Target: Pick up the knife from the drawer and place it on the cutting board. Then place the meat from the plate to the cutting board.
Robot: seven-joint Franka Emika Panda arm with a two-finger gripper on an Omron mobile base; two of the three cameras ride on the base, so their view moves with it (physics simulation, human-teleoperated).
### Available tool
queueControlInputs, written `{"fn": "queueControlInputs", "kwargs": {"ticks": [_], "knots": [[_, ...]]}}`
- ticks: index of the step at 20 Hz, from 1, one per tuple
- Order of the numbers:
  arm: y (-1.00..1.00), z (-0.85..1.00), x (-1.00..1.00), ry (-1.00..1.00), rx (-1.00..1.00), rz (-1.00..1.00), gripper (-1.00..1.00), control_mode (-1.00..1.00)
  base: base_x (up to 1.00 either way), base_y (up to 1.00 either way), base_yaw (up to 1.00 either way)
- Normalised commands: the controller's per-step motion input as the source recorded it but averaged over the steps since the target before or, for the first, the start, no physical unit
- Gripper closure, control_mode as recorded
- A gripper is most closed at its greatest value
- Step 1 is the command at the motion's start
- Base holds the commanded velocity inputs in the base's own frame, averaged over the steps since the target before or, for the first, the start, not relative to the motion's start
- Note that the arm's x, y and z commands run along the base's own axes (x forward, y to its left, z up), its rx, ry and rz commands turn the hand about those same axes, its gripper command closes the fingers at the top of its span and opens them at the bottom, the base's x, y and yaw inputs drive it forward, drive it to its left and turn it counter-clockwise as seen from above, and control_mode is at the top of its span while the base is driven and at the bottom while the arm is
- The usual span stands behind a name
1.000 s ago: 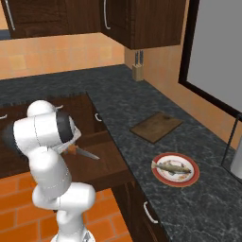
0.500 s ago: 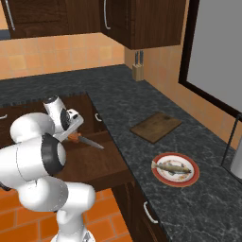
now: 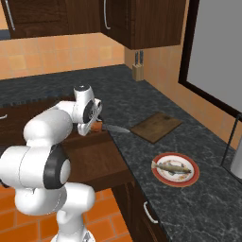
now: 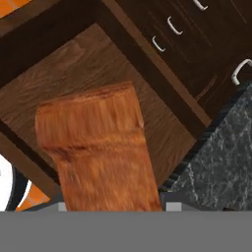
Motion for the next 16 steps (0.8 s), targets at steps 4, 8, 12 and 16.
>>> {"fn": "queueControlInputs", "kwargs": {"ticks": [4,8,12,16], "knots": [[-1.0,0.0,0.4,0.0,0.0,0.37,1.0,-1.0,0.0,0.0,0.0],[-0.93,0.0,0.6,0.01,-0.08,0.45,1.0,-1.0,0.0,0.0,0.0],[-0.73,0.0,0.67,0.0,-0.2,0.38,1.0,-1.0,0.0,0.0,0.0],[-0.63,-0.06,1.0,0.06,-0.23,0.35,1.0,-1.0,0.0,0.0,0.0]]}}
